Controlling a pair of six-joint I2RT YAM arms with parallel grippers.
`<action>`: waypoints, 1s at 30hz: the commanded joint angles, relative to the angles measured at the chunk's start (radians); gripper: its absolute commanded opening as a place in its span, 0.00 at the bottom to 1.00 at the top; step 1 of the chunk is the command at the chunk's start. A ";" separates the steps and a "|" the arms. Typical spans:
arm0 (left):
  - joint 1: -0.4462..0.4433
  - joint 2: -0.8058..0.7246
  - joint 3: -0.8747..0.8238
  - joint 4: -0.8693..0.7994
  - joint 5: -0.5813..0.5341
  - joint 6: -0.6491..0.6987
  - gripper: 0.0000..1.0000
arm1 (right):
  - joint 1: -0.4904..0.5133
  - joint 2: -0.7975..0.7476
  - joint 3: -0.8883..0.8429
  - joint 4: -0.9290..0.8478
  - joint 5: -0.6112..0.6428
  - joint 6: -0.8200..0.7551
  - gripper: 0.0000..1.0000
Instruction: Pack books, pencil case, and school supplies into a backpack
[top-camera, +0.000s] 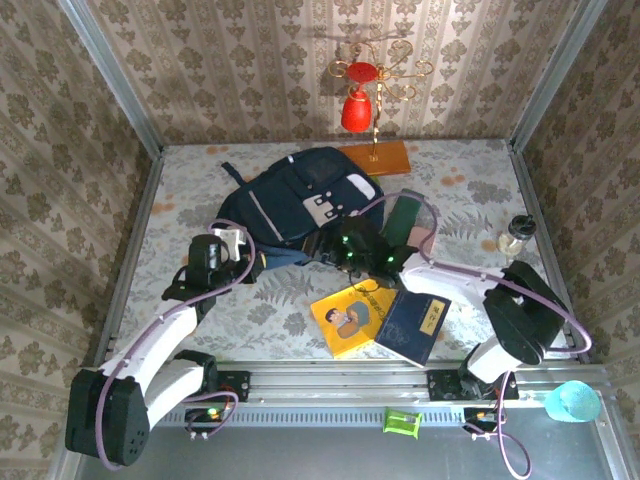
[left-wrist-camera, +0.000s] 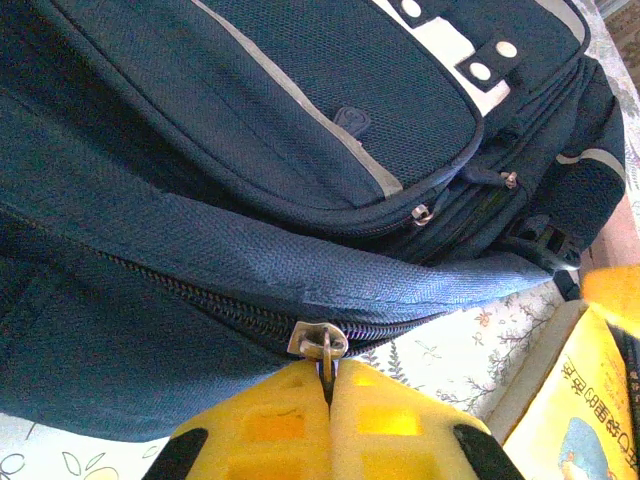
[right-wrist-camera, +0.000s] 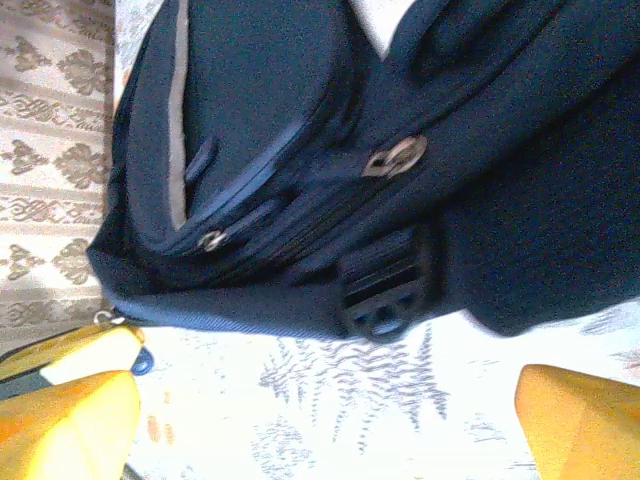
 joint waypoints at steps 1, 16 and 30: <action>-0.006 -0.015 0.009 0.023 0.022 0.025 0.00 | 0.025 0.063 0.026 0.122 0.047 0.125 0.94; -0.029 -0.089 -0.034 -0.088 -0.117 0.022 0.00 | 0.017 0.206 0.129 0.202 0.210 0.170 0.33; -0.034 -0.054 -0.041 -0.111 -0.222 0.060 0.00 | -0.184 0.071 0.153 -0.008 -0.032 -0.148 0.00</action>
